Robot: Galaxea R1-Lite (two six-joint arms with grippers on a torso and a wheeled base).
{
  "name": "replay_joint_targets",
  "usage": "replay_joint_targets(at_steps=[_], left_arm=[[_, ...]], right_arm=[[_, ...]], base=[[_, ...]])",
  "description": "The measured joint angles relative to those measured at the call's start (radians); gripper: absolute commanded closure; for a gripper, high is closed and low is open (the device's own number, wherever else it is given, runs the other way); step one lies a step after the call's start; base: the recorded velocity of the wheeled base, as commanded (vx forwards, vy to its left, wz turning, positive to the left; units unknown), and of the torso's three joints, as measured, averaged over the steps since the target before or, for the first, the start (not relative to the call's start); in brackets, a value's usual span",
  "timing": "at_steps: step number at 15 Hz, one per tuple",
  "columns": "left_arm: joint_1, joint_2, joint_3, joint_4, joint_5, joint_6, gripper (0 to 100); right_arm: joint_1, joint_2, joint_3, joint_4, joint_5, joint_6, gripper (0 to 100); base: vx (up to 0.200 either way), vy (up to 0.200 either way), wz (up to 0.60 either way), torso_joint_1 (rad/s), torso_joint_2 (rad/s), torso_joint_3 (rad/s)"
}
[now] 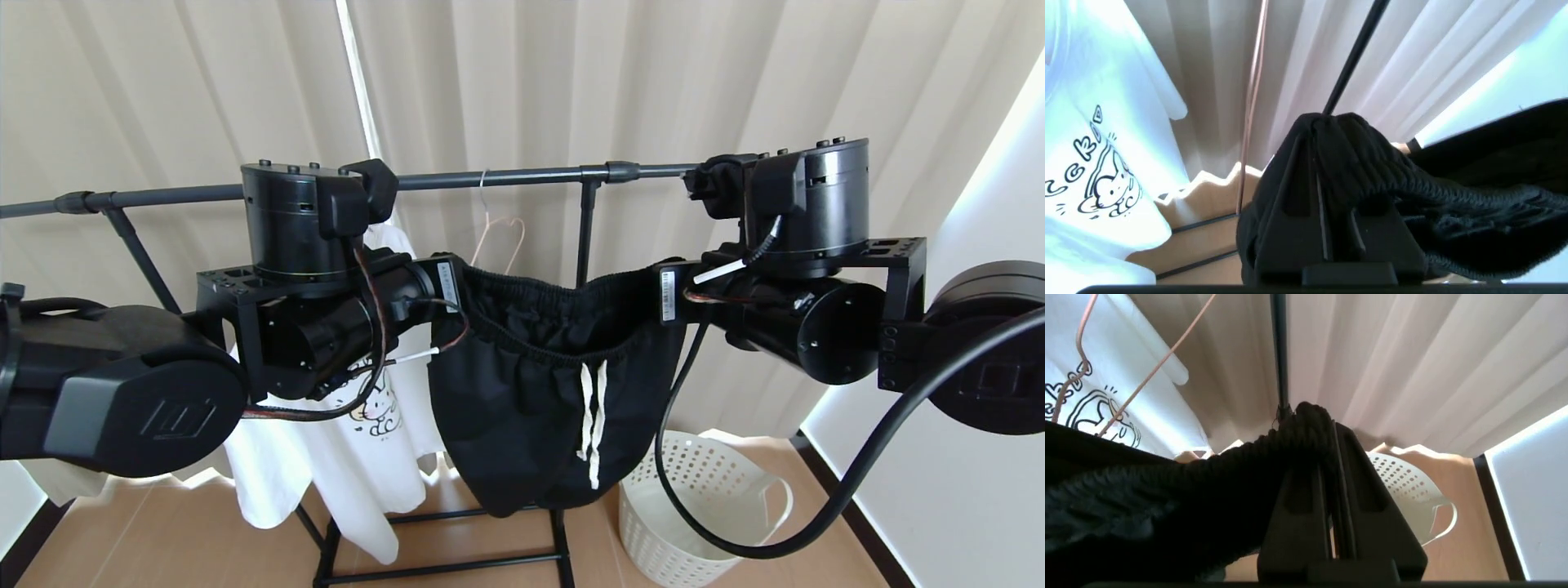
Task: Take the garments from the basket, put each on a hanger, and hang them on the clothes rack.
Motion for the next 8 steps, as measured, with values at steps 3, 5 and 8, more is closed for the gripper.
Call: replay_joint_targets(at_steps=[3,5,8], left_arm=[[-0.007,0.001,-0.001,-0.017,0.019,-0.001,100],[-0.006,0.003,0.003,-0.048,0.021,-0.003,100],[-0.006,0.004,0.006,-0.065,0.023,-0.005,100]], right_arm=[[0.001,-0.002,0.013,-0.001,-0.01,0.0,100],[0.001,-0.001,0.021,-0.001,-0.01,0.0,100],[0.001,0.0,0.026,-0.002,-0.011,0.001,0]], base=[[0.0,0.0,0.0,0.0,0.0,0.0],[0.0,0.0,0.0,0.0,0.0,0.0],[0.0,0.0,0.0,0.0,0.0,0.0]])
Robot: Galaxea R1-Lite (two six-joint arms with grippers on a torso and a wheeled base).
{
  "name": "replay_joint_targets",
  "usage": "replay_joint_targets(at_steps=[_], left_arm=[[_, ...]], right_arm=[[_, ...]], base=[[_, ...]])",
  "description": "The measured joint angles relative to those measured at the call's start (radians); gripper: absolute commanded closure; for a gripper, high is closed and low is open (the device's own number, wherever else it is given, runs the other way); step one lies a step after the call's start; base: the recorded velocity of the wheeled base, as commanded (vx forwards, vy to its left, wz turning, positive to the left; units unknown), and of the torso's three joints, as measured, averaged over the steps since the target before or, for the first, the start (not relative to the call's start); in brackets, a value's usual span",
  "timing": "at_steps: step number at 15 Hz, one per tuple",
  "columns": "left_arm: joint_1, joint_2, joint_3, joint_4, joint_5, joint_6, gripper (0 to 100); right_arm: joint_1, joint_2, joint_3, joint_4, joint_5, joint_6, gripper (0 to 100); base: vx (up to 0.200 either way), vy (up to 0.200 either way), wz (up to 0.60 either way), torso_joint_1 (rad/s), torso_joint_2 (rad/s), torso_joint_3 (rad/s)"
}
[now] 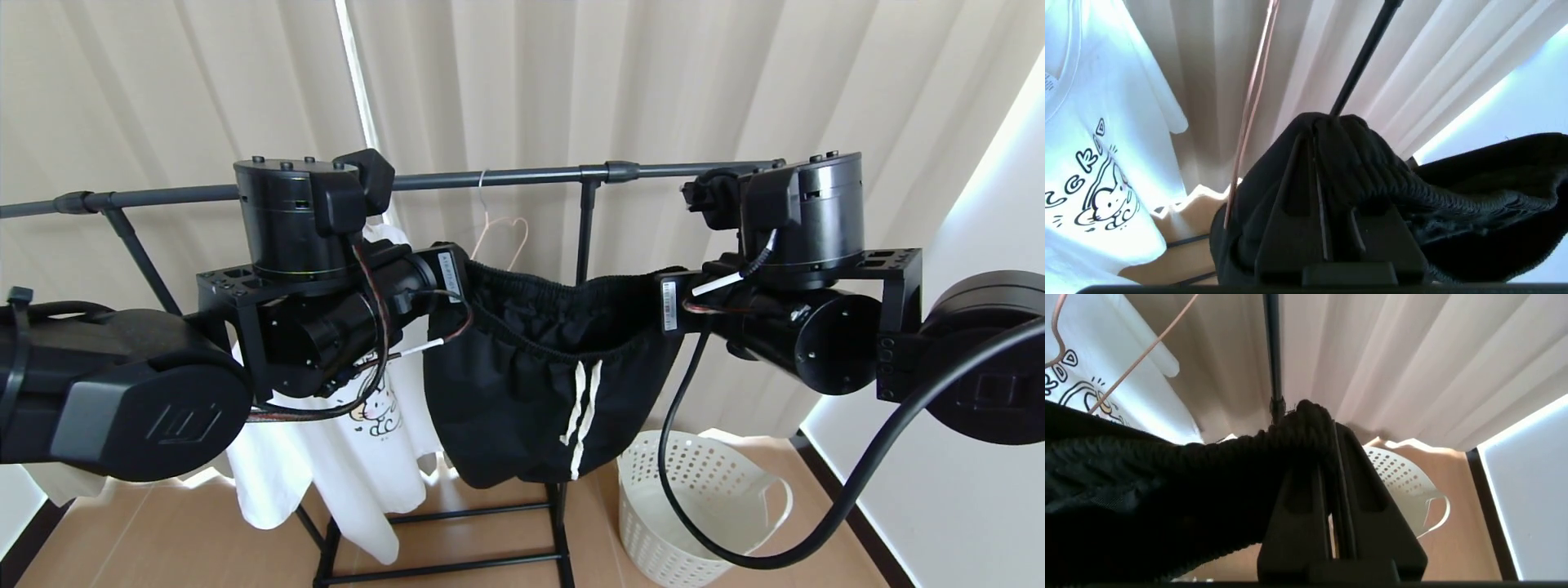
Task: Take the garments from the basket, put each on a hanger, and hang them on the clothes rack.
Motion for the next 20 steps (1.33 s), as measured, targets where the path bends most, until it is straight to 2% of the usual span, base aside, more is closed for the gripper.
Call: replay_joint_targets(at_steps=[10,13,17,20], left_arm=[[0.001,0.0,-0.012,-0.002,0.033,-0.014,100],[0.003,0.0,-0.026,-0.018,0.076,-0.014,100],[0.004,0.004,-0.028,-0.064,0.113,-0.013,100],[0.002,0.013,-0.029,-0.066,0.131,-0.011,100]], right_arm=[[0.0,-0.008,0.037,-0.004,0.001,-0.051,0],[0.0,-0.011,0.105,-0.014,0.019,-0.135,0],[0.001,-0.018,0.198,-0.064,0.129,-0.215,0],[0.016,-0.035,0.309,-0.196,0.205,-0.323,0]], base=[[0.0,0.0,0.0,0.0,0.0,0.0],[0.0,0.0,0.0,0.0,0.0,0.0],[0.0,0.0,0.0,0.0,0.0,0.0],[0.0,0.0,0.0,0.0,0.0,0.0]])
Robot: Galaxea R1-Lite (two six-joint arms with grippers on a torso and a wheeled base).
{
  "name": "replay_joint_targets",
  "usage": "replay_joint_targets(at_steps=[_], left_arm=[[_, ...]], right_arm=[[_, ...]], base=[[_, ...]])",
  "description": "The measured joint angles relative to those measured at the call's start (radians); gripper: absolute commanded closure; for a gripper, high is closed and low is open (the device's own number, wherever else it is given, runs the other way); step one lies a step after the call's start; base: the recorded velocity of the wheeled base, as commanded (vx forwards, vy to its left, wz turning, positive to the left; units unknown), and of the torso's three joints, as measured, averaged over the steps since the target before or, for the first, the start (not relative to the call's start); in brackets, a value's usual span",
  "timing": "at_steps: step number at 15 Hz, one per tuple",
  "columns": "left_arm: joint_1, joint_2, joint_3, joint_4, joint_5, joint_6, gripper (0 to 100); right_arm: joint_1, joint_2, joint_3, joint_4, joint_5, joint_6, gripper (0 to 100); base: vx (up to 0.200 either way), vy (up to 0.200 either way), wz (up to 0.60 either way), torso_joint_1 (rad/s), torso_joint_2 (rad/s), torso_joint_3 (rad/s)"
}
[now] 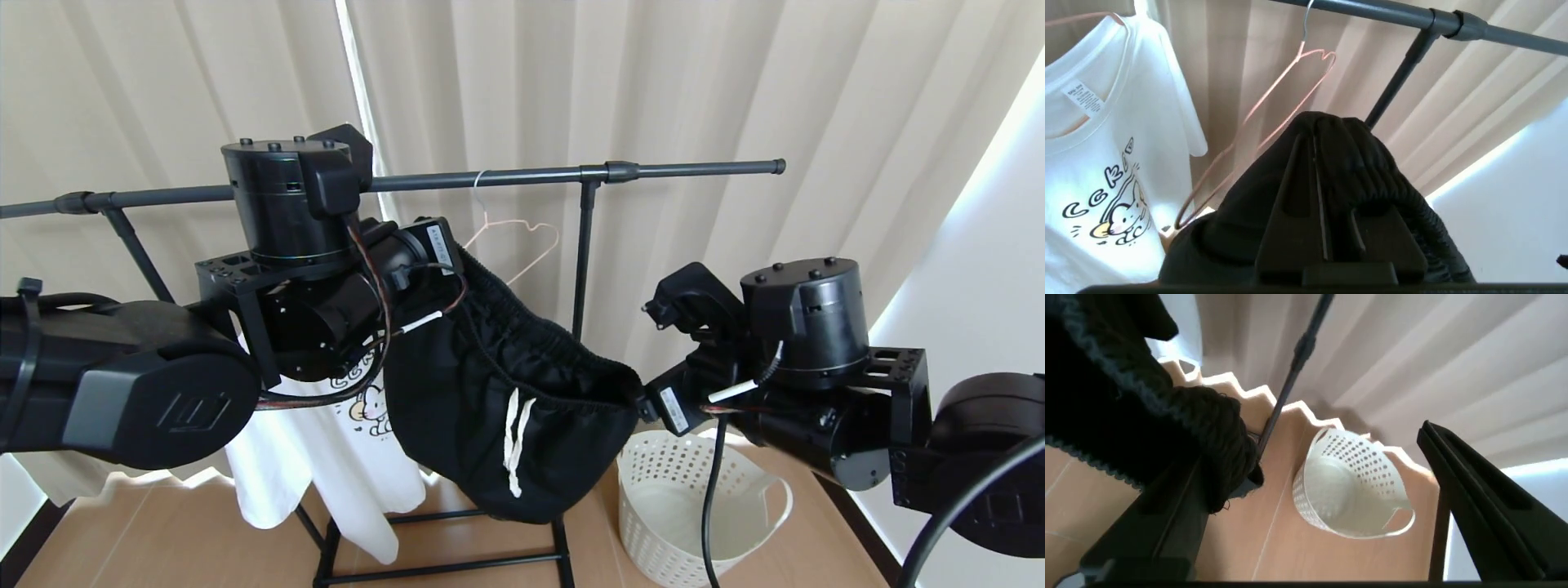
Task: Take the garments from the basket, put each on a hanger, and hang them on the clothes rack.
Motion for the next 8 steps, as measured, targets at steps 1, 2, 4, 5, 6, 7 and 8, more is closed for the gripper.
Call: replay_joint_targets(at_steps=[1,2,4,5,6,7,8], left_arm=[[0.0,0.002,-0.001,0.0,0.01,0.001,100],[-0.001,0.006,-0.001,0.0,0.016,0.003,100],[-0.002,0.011,0.0,0.0,0.019,0.006,100],[-0.002,0.013,0.0,0.0,0.02,0.006,100],[-0.002,0.015,0.0,0.0,0.021,0.006,100],[-0.002,0.018,0.0,0.0,0.031,0.007,100],[-0.002,0.026,-0.004,-0.001,0.046,0.012,100]], right_arm=[[0.002,-0.005,0.043,-0.069,0.036,-0.037,0],[0.004,-0.009,0.085,-0.135,0.076,-0.071,0],[0.005,-0.015,0.139,-0.196,0.127,-0.101,0],[0.005,-0.02,0.159,-0.214,0.159,-0.106,0],[0.006,-0.029,0.174,-0.218,0.201,-0.107,0],[0.006,-0.042,0.187,-0.217,0.251,-0.107,0],[0.005,-0.06,0.198,-0.218,0.316,-0.107,0]], base=[[0.0,0.0,0.0,0.0,0.0,0.0],[0.0,0.0,0.0,0.0,0.0,0.0],[0.0,0.0,0.0,0.0,0.0,0.0],[0.0,0.0,0.0,0.0,0.0,0.0],[0.0,0.0,0.0,0.0,0.0,0.0],[0.0,0.0,0.0,0.0,0.0,0.0],[0.0,0.0,0.0,0.0,0.0,0.0]])
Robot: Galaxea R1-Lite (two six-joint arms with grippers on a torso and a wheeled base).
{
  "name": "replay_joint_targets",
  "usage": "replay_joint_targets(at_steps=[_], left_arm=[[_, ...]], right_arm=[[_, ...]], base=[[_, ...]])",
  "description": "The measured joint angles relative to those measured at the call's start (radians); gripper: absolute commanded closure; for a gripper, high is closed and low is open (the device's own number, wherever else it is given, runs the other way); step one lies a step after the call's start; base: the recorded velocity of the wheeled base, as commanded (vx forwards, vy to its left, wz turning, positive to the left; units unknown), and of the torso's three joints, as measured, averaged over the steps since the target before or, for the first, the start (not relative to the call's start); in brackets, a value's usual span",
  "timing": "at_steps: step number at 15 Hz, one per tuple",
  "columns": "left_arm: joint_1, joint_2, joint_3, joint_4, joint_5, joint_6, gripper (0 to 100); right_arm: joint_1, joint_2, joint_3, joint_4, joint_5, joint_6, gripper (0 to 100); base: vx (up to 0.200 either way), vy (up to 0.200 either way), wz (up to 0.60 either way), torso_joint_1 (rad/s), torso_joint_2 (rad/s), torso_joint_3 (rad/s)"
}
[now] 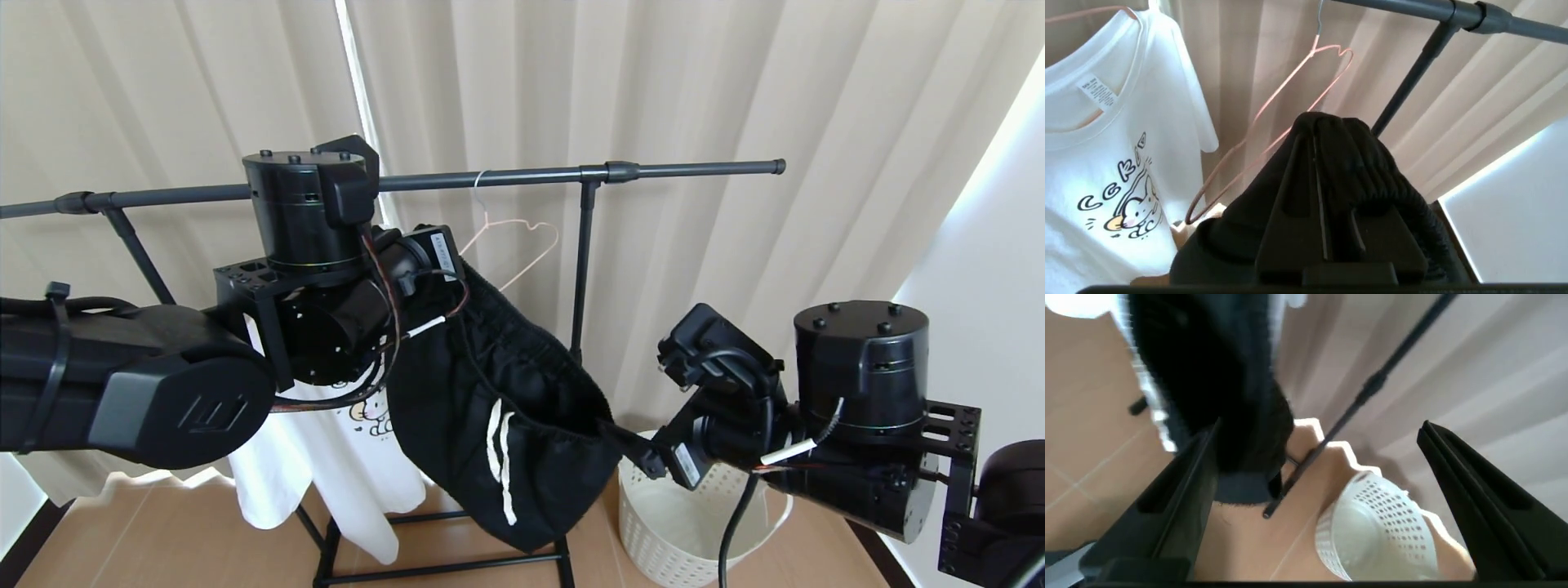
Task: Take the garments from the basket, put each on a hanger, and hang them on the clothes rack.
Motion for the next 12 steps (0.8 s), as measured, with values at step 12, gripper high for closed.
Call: replay_joint_targets(at_steps=[12], left_arm=[[-0.077,0.034,0.086,-0.148,0.034,0.083,100]], right_arm=[[-0.018,0.02,-0.025,-0.004,0.11,0.047,0]], base=[[0.0,0.0,0.0,0.0,0.0,0.0]])
